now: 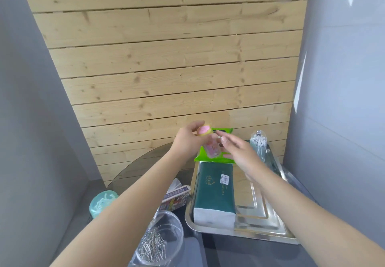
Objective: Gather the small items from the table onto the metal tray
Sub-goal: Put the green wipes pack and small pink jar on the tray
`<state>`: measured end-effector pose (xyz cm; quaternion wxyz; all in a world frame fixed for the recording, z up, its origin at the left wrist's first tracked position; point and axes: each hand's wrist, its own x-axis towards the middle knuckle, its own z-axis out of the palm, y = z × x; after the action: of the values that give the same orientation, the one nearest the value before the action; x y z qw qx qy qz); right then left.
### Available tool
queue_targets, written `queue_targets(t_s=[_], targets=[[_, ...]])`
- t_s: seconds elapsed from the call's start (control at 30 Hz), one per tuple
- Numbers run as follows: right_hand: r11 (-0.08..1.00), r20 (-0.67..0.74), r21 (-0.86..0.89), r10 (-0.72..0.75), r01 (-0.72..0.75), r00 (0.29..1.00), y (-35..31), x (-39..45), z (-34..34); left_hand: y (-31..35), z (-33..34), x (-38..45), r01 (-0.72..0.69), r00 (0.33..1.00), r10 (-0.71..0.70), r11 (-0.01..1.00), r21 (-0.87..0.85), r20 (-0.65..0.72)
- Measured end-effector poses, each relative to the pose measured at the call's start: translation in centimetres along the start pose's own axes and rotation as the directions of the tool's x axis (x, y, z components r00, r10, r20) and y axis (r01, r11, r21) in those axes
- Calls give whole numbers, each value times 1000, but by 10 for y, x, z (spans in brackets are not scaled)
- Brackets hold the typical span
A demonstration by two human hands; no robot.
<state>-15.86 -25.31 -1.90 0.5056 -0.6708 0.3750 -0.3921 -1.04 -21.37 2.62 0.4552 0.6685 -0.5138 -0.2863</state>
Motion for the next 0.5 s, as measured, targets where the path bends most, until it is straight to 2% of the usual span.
queue_targets(t_s=[0.17, 0.23, 0.37, 0.43, 0.5], targets=[[993, -215, 29, 117, -113, 970, 19, -20, -55, 21, 70, -5, -6, 990, 11, 999, -40, 140], [985, -239, 2, 168, -173, 956, 28, -28, -76, 22, 100, -3, -33, 984, 26, 999, 40, 179], [942, -192, -13, 326, -335, 926, 51, -30, -91, 14, 135, 7, -45, 966, -30, 958, 283, 256], [903, -111, 81, 428, -421, 897, 60, -22, -87, 8, 141, 14, -42, 968, -57, 924, 380, 244], [857, -59, 222, 488, -465, 871, 65, -10, -79, 3, 143, 20, -117, 964, -22, 861, 495, 265]])
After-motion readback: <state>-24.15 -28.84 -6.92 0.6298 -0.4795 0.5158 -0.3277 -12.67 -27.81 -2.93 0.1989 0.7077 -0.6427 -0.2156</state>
